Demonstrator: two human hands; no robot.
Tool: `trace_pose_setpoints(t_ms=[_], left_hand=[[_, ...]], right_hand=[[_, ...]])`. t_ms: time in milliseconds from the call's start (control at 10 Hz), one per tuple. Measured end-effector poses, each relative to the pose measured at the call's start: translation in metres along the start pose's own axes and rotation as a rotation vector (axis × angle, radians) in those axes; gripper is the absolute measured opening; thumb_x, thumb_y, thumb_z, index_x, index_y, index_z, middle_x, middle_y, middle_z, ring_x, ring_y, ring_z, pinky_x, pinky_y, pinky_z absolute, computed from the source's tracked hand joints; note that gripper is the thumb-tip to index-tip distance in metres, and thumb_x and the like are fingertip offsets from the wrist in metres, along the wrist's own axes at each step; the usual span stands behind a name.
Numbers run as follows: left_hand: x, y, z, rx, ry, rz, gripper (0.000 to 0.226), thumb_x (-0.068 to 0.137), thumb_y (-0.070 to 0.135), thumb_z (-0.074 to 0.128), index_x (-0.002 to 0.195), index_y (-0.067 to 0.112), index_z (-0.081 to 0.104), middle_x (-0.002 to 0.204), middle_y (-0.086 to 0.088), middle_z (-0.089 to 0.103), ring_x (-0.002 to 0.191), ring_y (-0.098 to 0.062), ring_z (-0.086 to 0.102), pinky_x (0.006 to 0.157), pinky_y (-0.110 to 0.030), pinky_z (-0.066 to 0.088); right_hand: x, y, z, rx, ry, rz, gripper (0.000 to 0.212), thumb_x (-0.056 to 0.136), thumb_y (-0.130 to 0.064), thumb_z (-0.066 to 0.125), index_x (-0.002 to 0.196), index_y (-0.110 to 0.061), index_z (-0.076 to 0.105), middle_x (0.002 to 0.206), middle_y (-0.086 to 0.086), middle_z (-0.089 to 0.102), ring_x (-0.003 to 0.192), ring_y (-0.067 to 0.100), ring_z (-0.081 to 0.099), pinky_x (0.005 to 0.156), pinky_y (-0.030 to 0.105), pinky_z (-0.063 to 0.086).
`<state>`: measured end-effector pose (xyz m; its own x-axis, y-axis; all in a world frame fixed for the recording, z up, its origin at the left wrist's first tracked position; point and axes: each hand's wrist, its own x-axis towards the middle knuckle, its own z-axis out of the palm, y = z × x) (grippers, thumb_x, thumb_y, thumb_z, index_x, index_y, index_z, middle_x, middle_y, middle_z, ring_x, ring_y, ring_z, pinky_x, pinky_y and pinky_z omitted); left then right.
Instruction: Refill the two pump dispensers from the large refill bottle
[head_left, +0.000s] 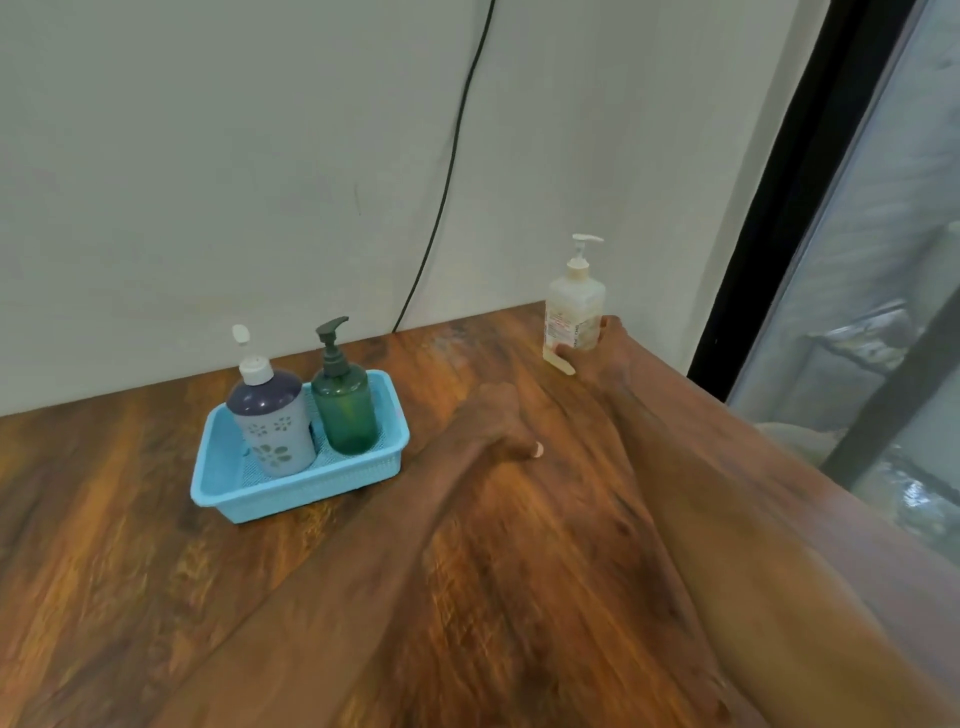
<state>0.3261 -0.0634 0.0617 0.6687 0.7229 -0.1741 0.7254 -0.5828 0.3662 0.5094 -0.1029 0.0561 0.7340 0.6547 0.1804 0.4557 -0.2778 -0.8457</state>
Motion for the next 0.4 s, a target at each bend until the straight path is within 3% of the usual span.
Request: trace_pose_setpoints(t_ms=[100,200,300,400], left_hand=[[0.011,-0.005,0.002,-0.03,-0.011,-0.007,0.085,0.076,0.05,0.09,0.142,0.014,0.051,0.141,-0.006,0.056,0.13,-0.028,0.056,0.107,-0.044,0.051],[0.019,-0.013,0.003,-0.042,-0.004,0.027,0.085,0.071,0.054,0.093,0.137,0.013,0.059,0.136,0.0,0.06,0.125,-0.024,0.059,0.104,-0.041,0.053],[0.022,-0.017,0.006,-0.051,0.003,0.041,0.081,0.069,0.055,0.093,0.133,0.015,0.062,0.131,-0.001,0.061,0.125,-0.025,0.059,0.102,-0.04,0.053],[0.02,-0.017,0.015,-0.089,0.044,0.032,0.079,0.07,0.057,0.091,0.131,0.016,0.062,0.132,-0.005,0.062,0.123,-0.026,0.059,0.1,-0.039,0.052]], right_hand=[[0.01,0.012,0.008,0.031,0.061,-0.024,0.08,0.082,-0.034,0.086,0.146,-0.012,0.042,0.145,0.009,0.058,0.133,0.028,0.057,0.111,0.046,0.046],[0.017,0.024,0.013,0.044,0.035,-0.017,0.082,0.082,-0.029,0.087,0.146,-0.011,0.041,0.143,0.009,0.059,0.131,0.027,0.058,0.106,0.038,0.048],[0.024,0.043,0.015,0.01,0.037,-0.025,0.091,0.072,-0.049,0.089,0.146,-0.02,0.045,0.142,0.004,0.06,0.129,0.023,0.06,0.109,0.043,0.048],[0.01,0.039,0.012,-0.007,0.064,-0.059,0.088,0.075,-0.044,0.089,0.148,-0.021,0.045,0.145,0.003,0.057,0.128,0.019,0.057,0.11,0.042,0.047]])
